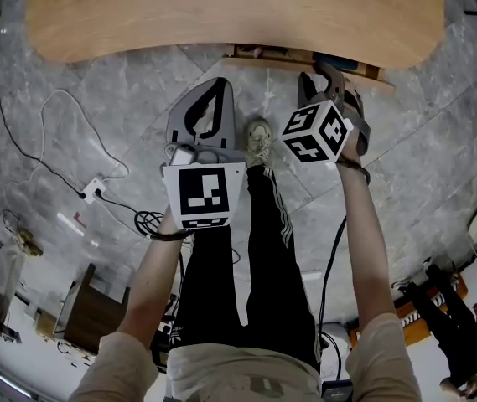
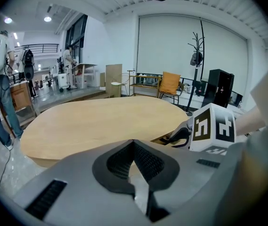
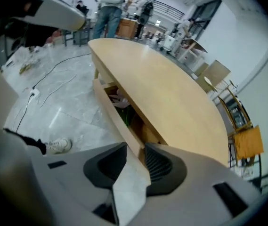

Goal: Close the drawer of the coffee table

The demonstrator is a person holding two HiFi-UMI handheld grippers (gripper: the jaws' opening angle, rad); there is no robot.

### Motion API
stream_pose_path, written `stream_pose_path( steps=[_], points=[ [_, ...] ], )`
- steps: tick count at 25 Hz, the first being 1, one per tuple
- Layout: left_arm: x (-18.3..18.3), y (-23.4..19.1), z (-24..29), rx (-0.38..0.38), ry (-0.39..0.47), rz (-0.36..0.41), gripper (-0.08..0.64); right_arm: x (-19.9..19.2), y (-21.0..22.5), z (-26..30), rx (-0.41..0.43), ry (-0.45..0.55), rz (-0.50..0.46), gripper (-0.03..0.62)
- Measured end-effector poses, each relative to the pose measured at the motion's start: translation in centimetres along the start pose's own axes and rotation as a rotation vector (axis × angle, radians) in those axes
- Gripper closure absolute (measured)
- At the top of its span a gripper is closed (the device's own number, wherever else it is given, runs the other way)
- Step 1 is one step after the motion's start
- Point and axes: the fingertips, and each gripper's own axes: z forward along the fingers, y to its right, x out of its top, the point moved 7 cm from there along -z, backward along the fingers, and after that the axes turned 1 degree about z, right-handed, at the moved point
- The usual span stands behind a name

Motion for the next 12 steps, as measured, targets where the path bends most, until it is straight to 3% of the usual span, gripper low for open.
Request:
stream_pose_path(
  steps=[4, 7, 12],
  points=[
    [-0.2, 0.6, 0.1, -0.01, -0.003, 0.002, 0.552, -0.4, -0.4, -0.1, -0.107, -0.031, 0.297, 0.465],
    [-0.5, 0.9, 0.0, -0.015, -0.008, 0.006, 0.552, -0.3, -0.9, -0.1, -0.187, -0.052, 0.459, 0.465],
    [-0.8, 1.2, 0.0, -0.027, -0.012, 0.005, 0.552, -0.4, -1.0, -0.2, -0.209, -0.076, 0.769, 0.466]
  ],
)
